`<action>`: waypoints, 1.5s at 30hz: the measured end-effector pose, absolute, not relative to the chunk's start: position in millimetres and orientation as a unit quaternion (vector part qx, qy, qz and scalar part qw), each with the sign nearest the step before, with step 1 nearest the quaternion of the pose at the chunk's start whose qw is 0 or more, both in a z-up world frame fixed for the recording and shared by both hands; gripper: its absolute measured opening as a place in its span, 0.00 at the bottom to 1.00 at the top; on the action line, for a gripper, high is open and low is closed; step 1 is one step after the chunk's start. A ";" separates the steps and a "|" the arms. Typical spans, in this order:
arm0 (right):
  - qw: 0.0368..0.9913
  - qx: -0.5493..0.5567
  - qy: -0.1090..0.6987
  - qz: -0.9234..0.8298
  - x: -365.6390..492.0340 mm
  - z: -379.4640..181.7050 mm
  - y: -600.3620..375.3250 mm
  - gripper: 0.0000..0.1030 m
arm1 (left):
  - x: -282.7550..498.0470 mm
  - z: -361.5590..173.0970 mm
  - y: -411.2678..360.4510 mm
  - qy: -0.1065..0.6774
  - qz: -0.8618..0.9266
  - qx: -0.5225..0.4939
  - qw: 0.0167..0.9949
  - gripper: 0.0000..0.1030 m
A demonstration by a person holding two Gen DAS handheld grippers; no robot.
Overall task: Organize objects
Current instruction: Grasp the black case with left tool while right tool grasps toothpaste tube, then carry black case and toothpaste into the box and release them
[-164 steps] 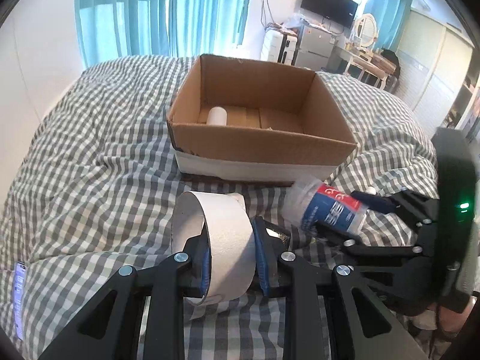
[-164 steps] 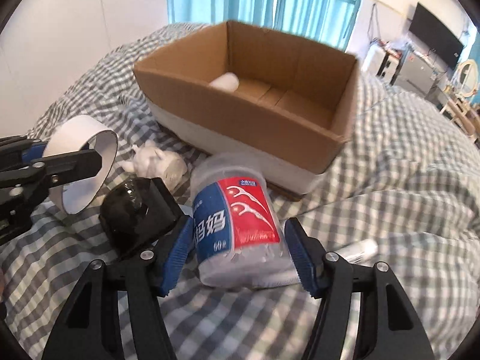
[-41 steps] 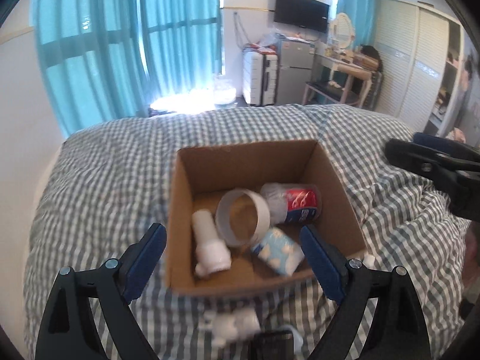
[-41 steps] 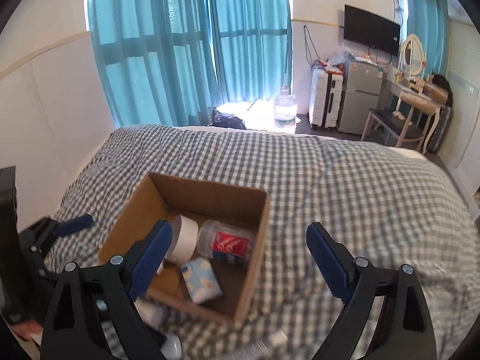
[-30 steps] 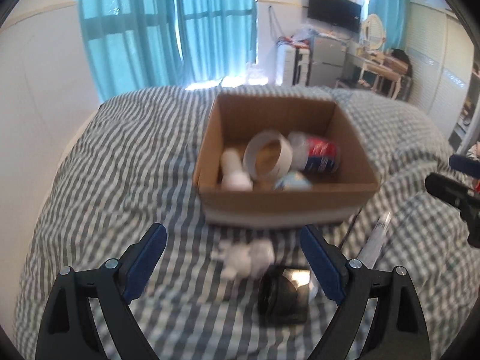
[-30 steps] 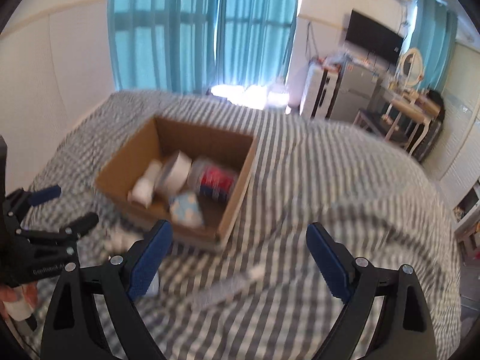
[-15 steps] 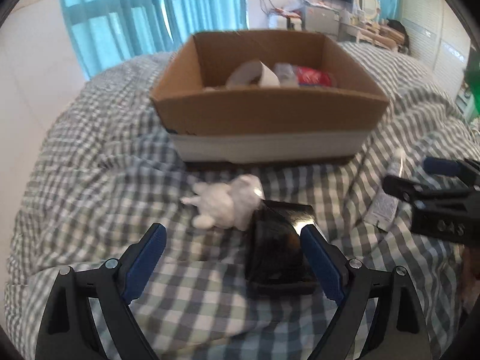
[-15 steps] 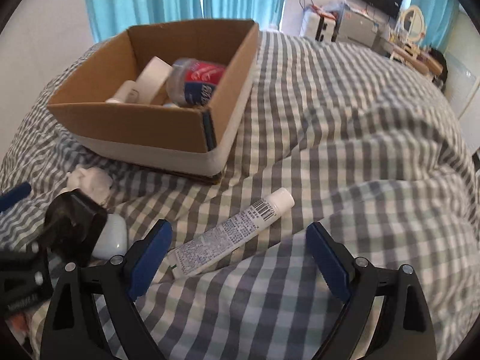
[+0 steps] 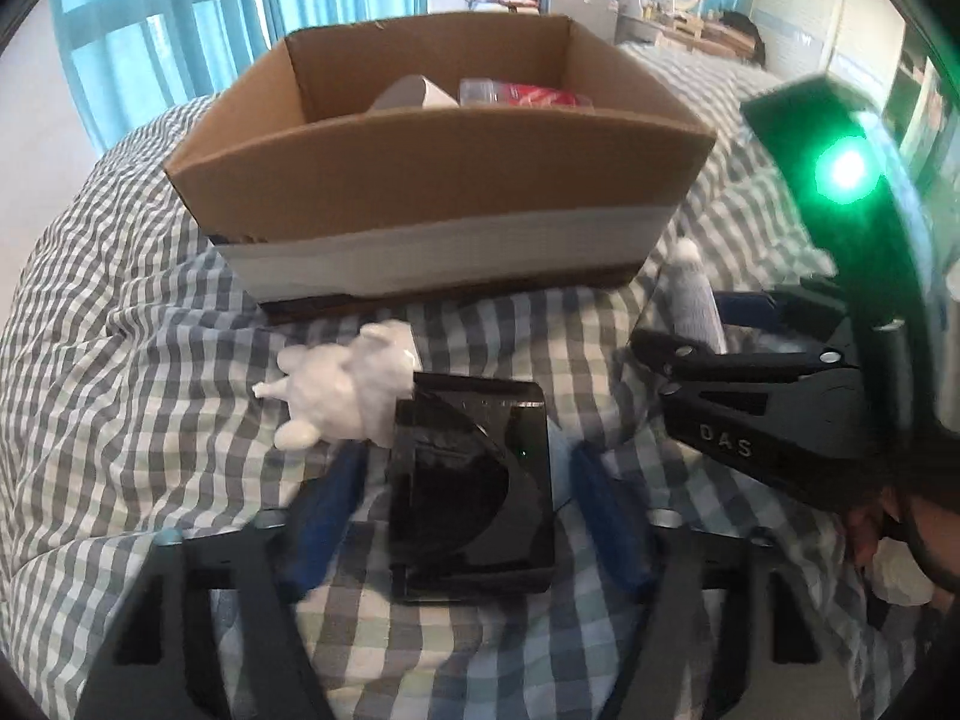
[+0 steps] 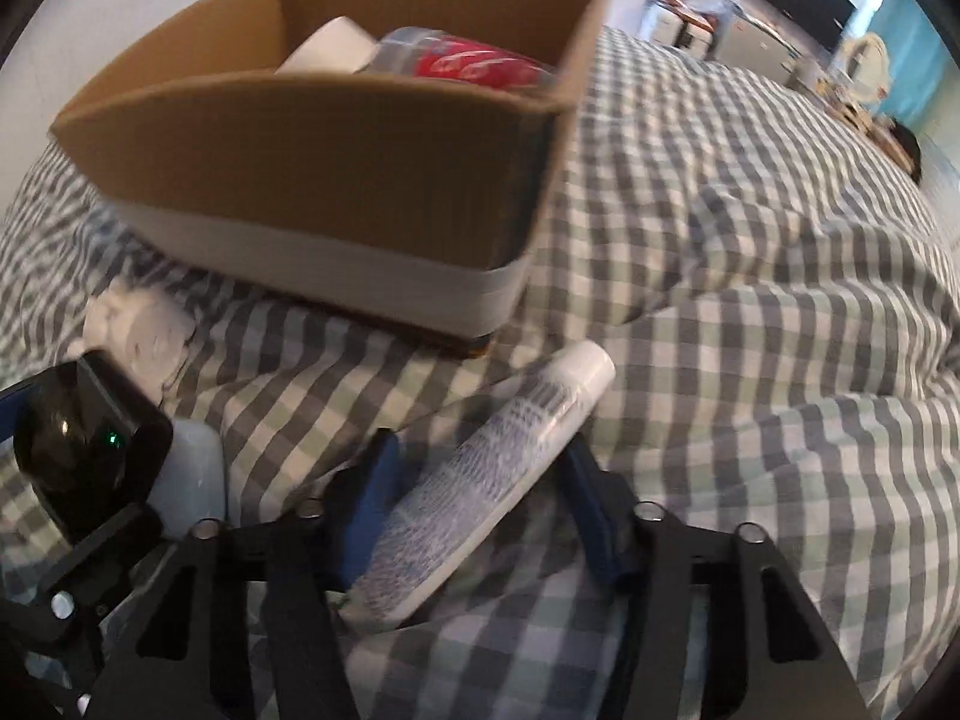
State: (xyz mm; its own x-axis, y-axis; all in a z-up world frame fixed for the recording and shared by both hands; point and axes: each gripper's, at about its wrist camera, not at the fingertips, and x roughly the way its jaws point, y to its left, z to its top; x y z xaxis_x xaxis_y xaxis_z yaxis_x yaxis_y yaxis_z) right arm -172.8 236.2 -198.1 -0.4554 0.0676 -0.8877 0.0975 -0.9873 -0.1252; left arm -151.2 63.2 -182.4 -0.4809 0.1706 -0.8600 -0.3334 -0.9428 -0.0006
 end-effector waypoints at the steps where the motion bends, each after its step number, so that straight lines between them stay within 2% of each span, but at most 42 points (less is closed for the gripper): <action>1: 0.013 0.520 0.080 -0.850 -170.2 -197.8 235.2 0.39 | -153.1 -184.7 62.5 0.082 0.853 -0.494 0.147 0.46; 3: 0.015 0.516 0.082 -0.852 -164.2 -196.6 234.4 0.32 | -153.9 -186.0 58.5 0.069 0.851 -0.499 0.149 0.46; 9: 0.021 0.503 0.060 -0.862 -146.5 -187.1 241.3 0.27 | -147.0 -179.5 49.8 0.051 0.859 -0.489 0.143 0.46; 13: 0.034 0.494 0.041 -0.868 -132.3 -177.6 243.3 0.16 | -140.4 -174.2 41.7 0.036 0.863 -0.485 0.133 0.46; 19: 0.038 0.480 0.057 -0.875 -114.7 -163.2 229.1 0.16 | -126.4 -166.5 27.0 0.015 0.868 -0.483 0.116 0.46; 33: 0.063 0.406 0.052 -0.910 -94.0 -83.2 210.8 0.15 | -120.9 -111.9 17.0 0.016 0.892 -0.443 0.092 0.45; 45: 0.081 0.351 0.065 -0.931 -124.1 -21.5 198.9 0.15 | -162.7 -47.7 20.5 0.008 0.918 -0.384 0.099 0.45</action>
State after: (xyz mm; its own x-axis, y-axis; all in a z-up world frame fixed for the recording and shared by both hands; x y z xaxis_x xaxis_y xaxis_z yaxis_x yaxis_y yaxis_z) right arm -124.1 198.9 -21.5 -0.7409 -0.1043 -0.6634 0.1960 -0.9785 -0.0650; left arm -162.7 20.5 -47.7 -0.6861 0.1759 -0.7059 -0.1882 -0.9802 -0.0614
